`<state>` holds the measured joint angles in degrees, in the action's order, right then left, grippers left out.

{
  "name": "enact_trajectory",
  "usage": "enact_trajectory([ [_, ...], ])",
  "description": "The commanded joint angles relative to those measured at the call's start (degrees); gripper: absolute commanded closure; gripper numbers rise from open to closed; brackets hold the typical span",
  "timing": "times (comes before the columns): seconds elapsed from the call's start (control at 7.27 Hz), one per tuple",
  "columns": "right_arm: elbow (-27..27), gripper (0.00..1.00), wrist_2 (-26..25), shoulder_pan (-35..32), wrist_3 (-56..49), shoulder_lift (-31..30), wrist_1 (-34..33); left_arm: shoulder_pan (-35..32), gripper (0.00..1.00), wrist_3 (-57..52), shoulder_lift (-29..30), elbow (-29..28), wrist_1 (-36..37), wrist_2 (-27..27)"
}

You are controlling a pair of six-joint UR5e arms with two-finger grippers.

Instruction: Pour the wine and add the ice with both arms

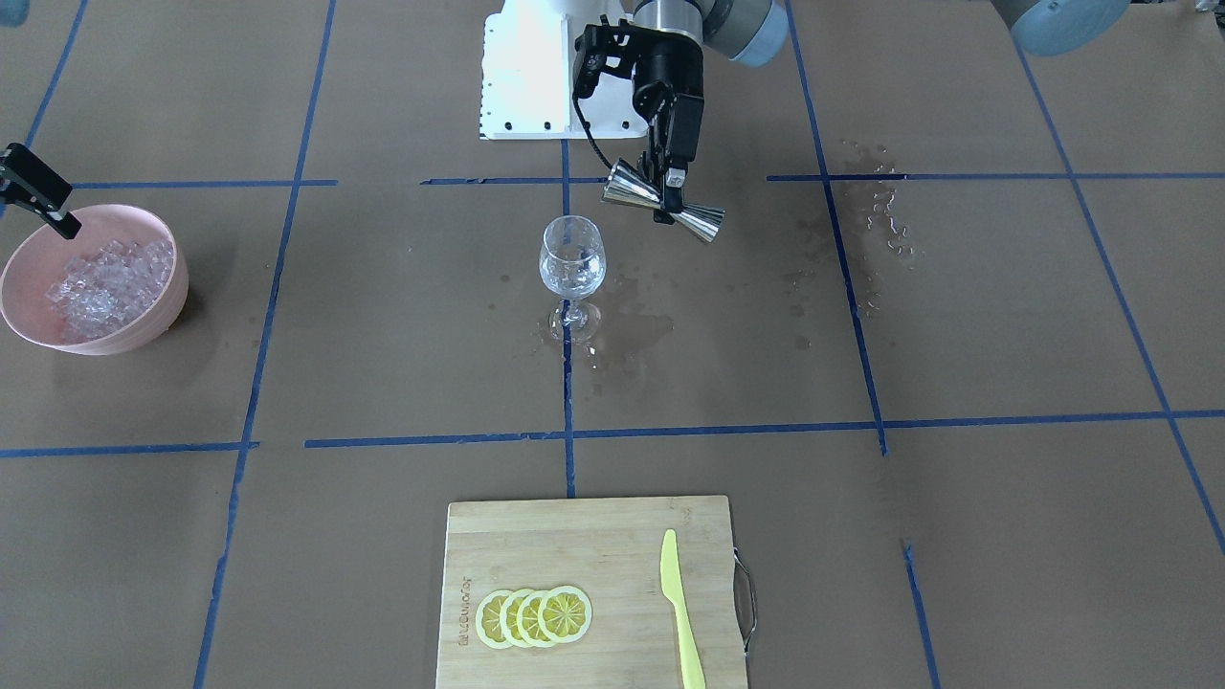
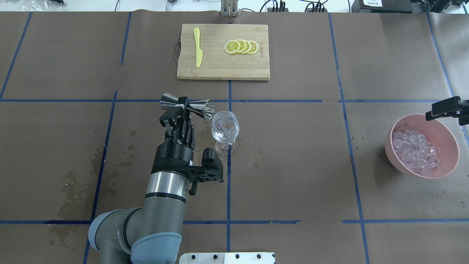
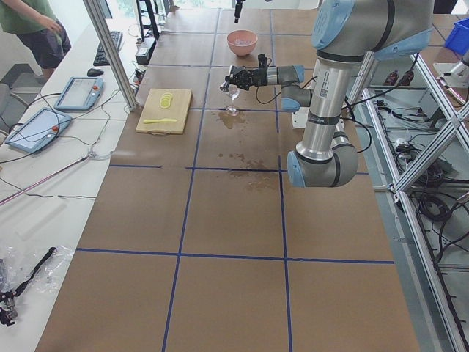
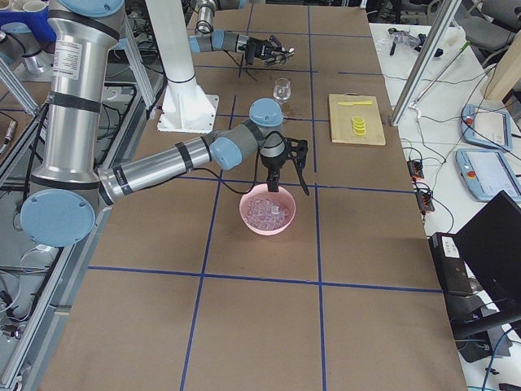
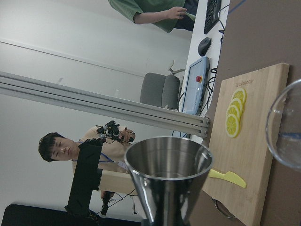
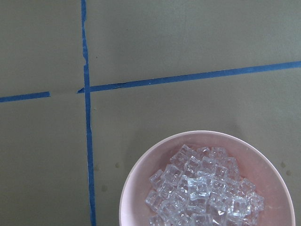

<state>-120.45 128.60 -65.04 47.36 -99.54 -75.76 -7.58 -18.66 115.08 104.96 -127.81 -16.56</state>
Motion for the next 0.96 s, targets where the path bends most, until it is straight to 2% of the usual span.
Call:
enact_trajectory([
  [0.0,-0.04,0.0,-0.01,0.0,-0.07,0.05,0.0,-0.07,1.0,-0.06,-9.13,-0.19,-13.73,-0.05],
  [0.55,-0.13,0.0,0.07,0.0,-0.07,0.05,0.0,-0.16,1.0,0.02,-19.52,-0.28,-27.29,-0.06],
  [0.69,-0.13,0.0,0.33,0.0,-0.07,0.05,0.0,-0.16,1.0,0.37,-20.5,-0.45,-30.45,-0.14],
  [0.83,-0.22,0.0,0.42,0.0,-0.07,0.05,0.0,-0.16,1.0,5.94,-20.51,-0.98,-34.57,-0.93],
])
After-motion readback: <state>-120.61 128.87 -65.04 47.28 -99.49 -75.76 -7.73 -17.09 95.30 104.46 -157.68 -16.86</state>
